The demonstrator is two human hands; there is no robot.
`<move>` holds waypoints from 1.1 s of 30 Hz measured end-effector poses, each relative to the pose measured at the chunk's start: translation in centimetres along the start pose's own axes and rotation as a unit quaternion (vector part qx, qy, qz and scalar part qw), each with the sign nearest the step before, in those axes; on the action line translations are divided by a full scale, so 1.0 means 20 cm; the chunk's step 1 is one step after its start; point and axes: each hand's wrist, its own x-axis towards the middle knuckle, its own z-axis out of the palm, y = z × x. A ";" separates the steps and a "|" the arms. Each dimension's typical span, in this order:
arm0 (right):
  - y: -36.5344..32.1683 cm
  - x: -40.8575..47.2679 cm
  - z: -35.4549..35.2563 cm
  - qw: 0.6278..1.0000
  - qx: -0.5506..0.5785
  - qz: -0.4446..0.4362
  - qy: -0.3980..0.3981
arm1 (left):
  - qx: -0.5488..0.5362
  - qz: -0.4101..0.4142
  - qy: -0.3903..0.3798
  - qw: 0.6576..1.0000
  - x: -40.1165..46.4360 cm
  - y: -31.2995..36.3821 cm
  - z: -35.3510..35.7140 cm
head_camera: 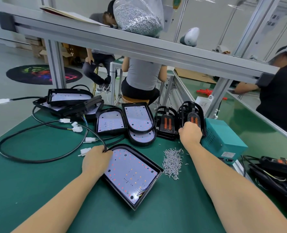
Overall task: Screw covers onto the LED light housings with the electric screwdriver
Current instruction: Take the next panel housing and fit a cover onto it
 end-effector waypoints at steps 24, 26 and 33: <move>-0.10 -1.13 -0.21 0.848 0.066 -0.520 0.085 | -0.269 -0.125 -0.150 0.943 0.03 0.05 -0.14; -0.13 -1.14 -0.19 0.850 0.049 -0.519 0.077 | -0.268 -0.125 -0.155 0.943 0.03 0.03 -0.15; -0.15 -1.17 -0.18 0.859 -0.031 -0.510 -0.022 | -0.327 -0.111 -0.194 0.918 0.00 0.03 -0.17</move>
